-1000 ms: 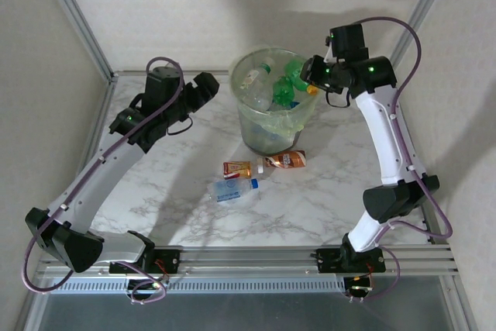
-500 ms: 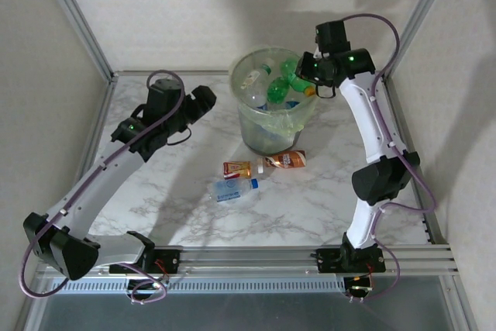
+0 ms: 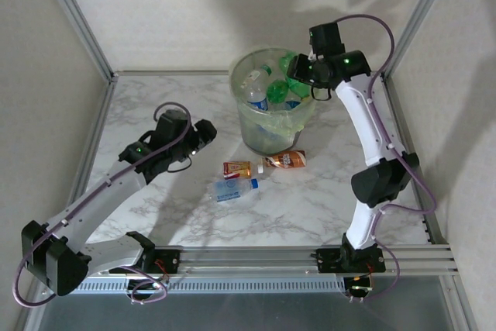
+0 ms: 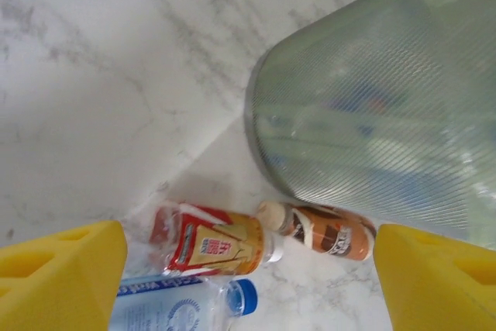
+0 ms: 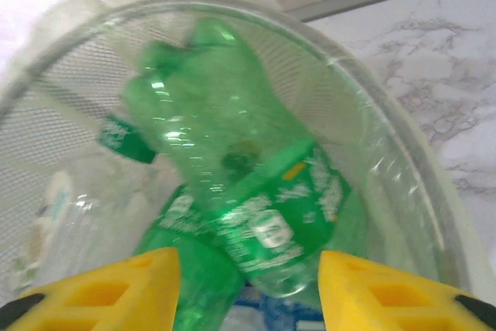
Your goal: Put the plastic bottles in the bin
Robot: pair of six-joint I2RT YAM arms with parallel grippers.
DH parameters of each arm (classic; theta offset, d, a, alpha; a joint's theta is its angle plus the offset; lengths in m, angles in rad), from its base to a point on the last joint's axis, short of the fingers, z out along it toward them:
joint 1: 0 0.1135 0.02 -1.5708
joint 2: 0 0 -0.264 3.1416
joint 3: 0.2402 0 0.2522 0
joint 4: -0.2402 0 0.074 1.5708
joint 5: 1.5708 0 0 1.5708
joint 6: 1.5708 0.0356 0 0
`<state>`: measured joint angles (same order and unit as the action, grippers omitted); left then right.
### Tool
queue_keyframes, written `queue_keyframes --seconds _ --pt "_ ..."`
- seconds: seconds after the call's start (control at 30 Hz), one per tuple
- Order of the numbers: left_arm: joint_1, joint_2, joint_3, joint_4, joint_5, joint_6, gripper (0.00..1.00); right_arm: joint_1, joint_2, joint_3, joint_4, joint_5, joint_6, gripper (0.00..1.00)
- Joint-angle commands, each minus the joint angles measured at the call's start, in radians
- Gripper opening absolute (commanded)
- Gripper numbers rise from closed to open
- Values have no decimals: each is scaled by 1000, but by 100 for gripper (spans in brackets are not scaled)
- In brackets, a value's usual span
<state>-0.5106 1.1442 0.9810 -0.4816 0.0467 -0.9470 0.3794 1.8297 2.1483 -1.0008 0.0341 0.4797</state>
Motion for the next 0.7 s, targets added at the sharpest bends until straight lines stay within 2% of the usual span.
queue_keyframes --seconds 0.0,0.1,0.2,0.37,0.5,0.67 --pt "-13 -27 -74 40 18 -93 81 70 -121 34 39 1 -35 58" --pt "-14 -15 -141 98 69 -148 80 123 -212 -51 73 -10 -48 65" --pt "-33 6 -159 91 101 -143 78 166 -319 -187 130 -33 -46 70" --pt "-77 0 -167 56 75 -52 91 204 -476 -403 229 -74 -22 78" --pt "-114 69 -189 93 92 38 96 204 -527 -456 251 -74 -16 83" --pt "-204 173 -148 132 28 118 97 204 -523 -443 252 -82 -17 85"
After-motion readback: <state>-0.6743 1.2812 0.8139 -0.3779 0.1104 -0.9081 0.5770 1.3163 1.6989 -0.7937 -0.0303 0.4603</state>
